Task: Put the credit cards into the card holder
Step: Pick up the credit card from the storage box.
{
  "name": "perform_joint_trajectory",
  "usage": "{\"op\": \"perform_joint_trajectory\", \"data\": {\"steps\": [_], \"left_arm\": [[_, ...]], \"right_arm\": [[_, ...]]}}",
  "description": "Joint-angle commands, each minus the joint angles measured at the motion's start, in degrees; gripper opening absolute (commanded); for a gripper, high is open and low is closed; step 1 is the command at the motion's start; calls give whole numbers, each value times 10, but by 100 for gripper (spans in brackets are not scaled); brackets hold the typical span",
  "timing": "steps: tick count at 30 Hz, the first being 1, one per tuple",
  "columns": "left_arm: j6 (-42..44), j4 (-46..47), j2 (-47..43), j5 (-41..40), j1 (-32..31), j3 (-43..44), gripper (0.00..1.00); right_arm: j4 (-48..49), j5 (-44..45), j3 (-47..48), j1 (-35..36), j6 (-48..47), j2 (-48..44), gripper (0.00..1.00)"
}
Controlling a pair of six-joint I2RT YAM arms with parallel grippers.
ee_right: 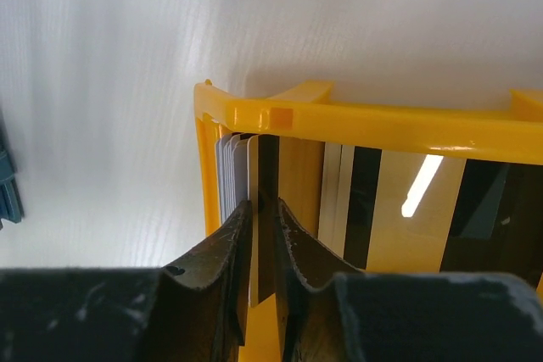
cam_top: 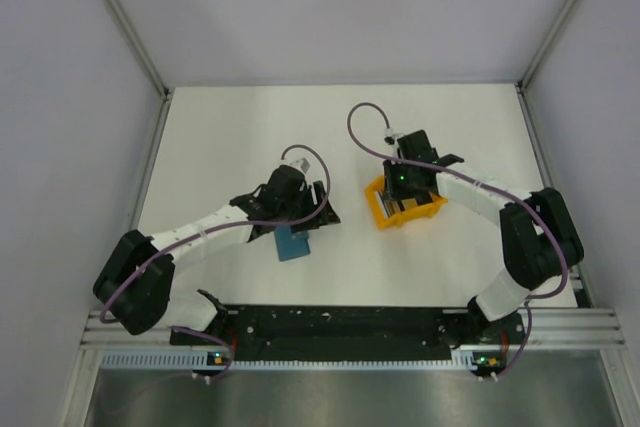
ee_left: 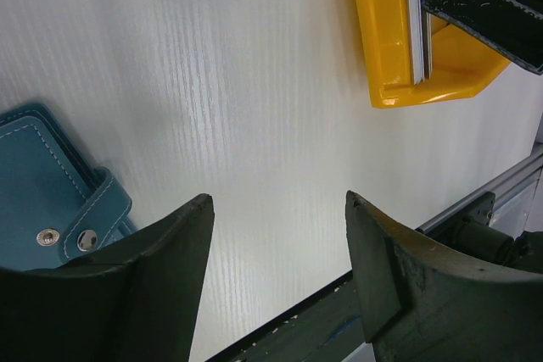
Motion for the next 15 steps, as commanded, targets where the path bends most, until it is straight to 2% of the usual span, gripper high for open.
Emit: {"op": "perform_joint_trajectory", "data": {"steps": [1, 7, 15], "left_arm": [[-3, 22, 4, 5, -2, 11, 67], [-4, 22, 4, 5, -2, 10, 67], [-3, 22, 4, 7, -2, 10, 67]], "right_arm": [[0, 23, 11, -5, -4, -5, 12], [0, 40, 7, -6, 2, -26, 0], [0, -11, 13, -17, 11, -51, 0]]}}
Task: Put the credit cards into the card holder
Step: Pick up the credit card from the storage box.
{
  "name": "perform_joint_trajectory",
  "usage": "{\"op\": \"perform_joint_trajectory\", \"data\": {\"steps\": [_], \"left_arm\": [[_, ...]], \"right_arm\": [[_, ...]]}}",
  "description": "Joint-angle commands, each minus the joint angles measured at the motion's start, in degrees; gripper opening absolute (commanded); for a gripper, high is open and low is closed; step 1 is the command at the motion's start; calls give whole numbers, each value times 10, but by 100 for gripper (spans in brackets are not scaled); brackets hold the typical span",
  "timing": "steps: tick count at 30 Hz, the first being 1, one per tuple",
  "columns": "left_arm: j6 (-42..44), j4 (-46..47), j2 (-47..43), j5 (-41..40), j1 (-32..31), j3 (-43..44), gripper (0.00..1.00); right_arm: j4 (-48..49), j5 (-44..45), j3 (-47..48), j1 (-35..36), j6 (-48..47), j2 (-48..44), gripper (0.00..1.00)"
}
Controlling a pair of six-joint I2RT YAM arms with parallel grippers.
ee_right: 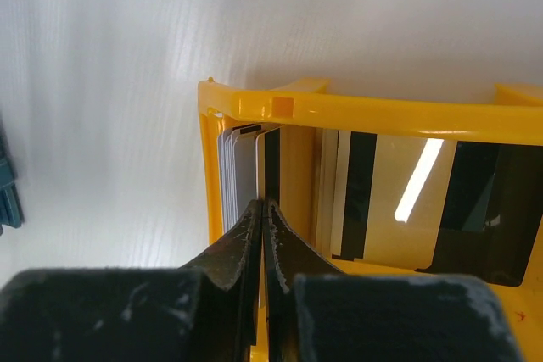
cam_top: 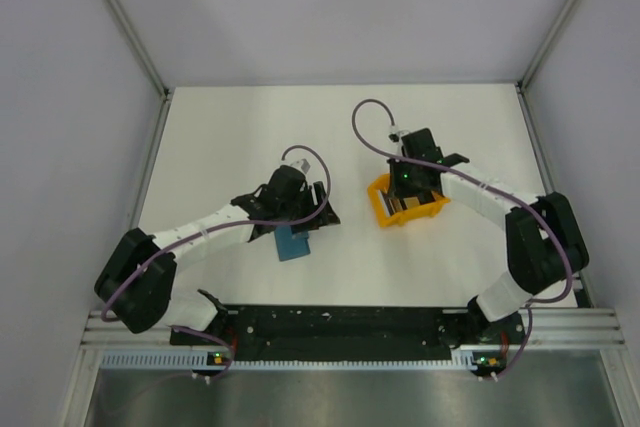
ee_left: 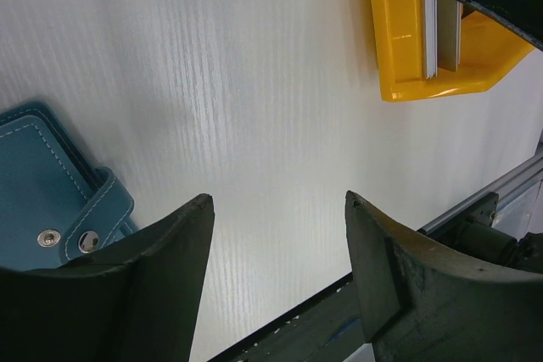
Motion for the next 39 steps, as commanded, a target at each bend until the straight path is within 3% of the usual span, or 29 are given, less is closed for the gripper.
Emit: {"op": "perform_joint_trajectory", "data": {"steps": [1, 9, 20, 34, 39], "left_arm": [[-4, 23, 0, 7, -2, 10, 67], [-2, 24, 0, 11, -2, 10, 67], [-1, 26, 1, 18, -2, 10, 67], [-3, 30, 7, 21, -2, 11, 67], [-3, 34, 13, 25, -2, 15, 67]], "right_arm": [[5, -38, 14, -15, 9, -37, 0], [6, -110, 17, -21, 18, -20, 0], [6, -142, 16, -27, 30, 3, 0], [5, -133, 15, -28, 9, 22, 39], [6, -153, 20, -26, 8, 48, 39]]}}
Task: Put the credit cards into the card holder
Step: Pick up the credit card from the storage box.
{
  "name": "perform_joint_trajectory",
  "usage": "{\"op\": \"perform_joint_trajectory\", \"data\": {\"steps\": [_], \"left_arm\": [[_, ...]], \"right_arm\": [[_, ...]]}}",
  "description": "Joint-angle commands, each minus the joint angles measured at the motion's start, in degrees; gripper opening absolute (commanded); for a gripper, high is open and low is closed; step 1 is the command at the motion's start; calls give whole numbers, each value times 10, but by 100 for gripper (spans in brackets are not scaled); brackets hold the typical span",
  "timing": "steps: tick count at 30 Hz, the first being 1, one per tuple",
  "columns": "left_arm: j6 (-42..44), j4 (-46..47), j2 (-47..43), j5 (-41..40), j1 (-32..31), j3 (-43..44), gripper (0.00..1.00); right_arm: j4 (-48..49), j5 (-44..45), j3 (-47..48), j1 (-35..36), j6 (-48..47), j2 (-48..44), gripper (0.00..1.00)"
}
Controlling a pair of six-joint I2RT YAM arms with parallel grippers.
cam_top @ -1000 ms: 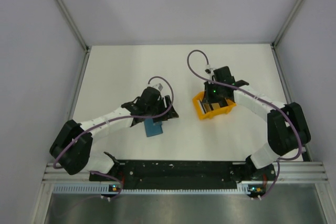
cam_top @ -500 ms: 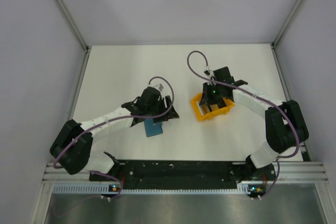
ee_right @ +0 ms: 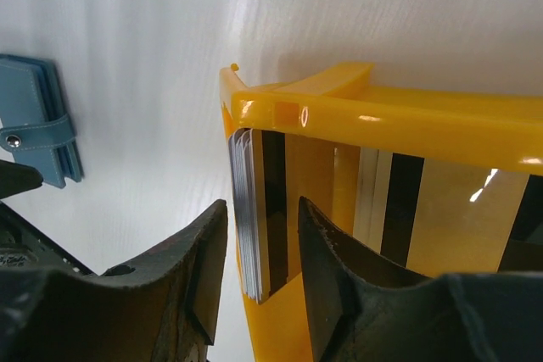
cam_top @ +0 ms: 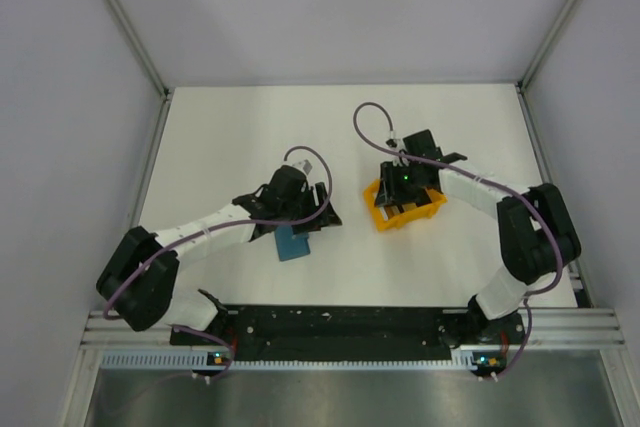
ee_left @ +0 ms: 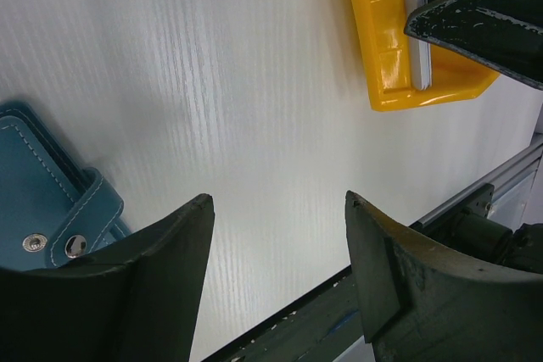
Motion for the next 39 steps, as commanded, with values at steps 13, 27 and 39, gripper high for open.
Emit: {"op": "perform_joint_trajectory", "data": {"steps": [13, 27, 39], "left_arm": [[-4, 31, 18, 15, -2, 19, 67], [-3, 32, 21, 17, -2, 19, 67], [-2, 31, 22, 18, -2, 19, 67]], "right_arm": [[19, -52, 21, -3, -3, -18, 31], [18, -57, 23, -4, 0, -24, 13], [10, -53, 32, -6, 1, -50, 10]]}}
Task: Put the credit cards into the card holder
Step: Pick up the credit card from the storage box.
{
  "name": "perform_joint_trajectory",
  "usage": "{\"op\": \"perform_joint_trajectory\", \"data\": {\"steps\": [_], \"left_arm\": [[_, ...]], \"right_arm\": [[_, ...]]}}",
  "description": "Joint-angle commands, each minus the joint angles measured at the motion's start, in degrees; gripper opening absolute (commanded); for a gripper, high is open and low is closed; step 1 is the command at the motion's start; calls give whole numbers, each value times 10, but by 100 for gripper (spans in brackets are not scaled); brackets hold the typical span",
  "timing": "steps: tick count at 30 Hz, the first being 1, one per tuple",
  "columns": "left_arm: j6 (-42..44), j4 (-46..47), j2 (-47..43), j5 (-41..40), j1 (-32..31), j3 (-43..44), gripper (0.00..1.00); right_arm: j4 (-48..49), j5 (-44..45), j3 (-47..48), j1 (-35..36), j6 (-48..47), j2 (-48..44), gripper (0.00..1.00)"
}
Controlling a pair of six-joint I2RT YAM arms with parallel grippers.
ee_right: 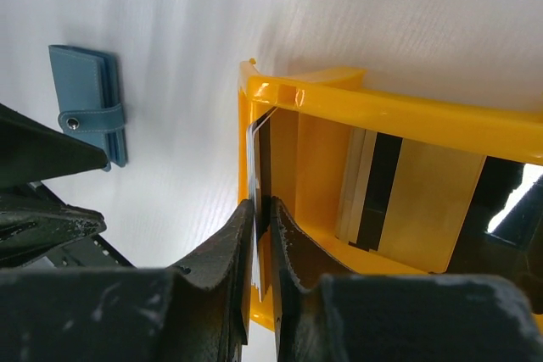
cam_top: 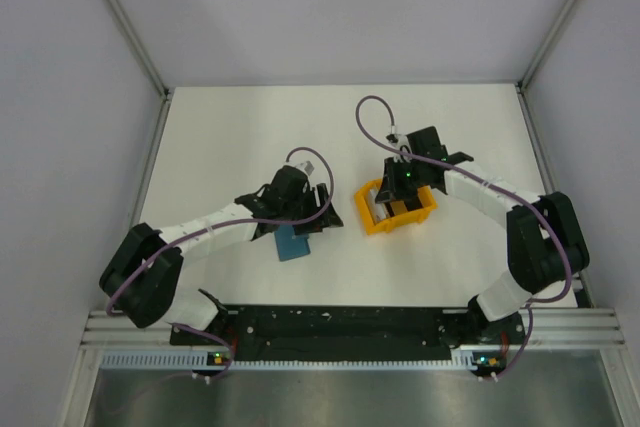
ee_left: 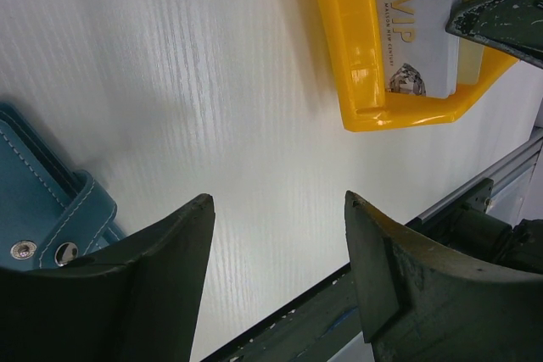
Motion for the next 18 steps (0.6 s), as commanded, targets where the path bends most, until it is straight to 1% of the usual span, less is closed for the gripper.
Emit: {"op": "perform_joint_trajectory", "data": {"steps": [1, 7, 11, 12, 13, 14, 16, 18], "left_arm": [[0, 23, 5, 4, -2, 19, 67], [-1, 24, 6, 6, -2, 18, 67], [-1, 24, 6, 6, -2, 18, 67], [-1, 25, 5, 6, -2, 18, 67], [-1, 25, 7, 6, -2, 18, 67], [-1, 25, 7, 7, -2, 19, 67], [0, 24, 7, 7, -2, 19, 67], [1, 23, 6, 7, -2, 19, 67]], "right_arm": [[6, -13, 32, -5, 0, -20, 10], [2, -34, 27, -5, 1, 7, 10], [18, -48, 23, -5, 8, 11, 10], [18, -51, 24, -5, 11, 13, 9], [18, -49, 26, -5, 12, 16, 6], [18, -45, 26, -5, 14, 19, 5], [19, -41, 26, -4, 14, 21, 0], [18, -20, 23, -5, 15, 17, 0]]}}
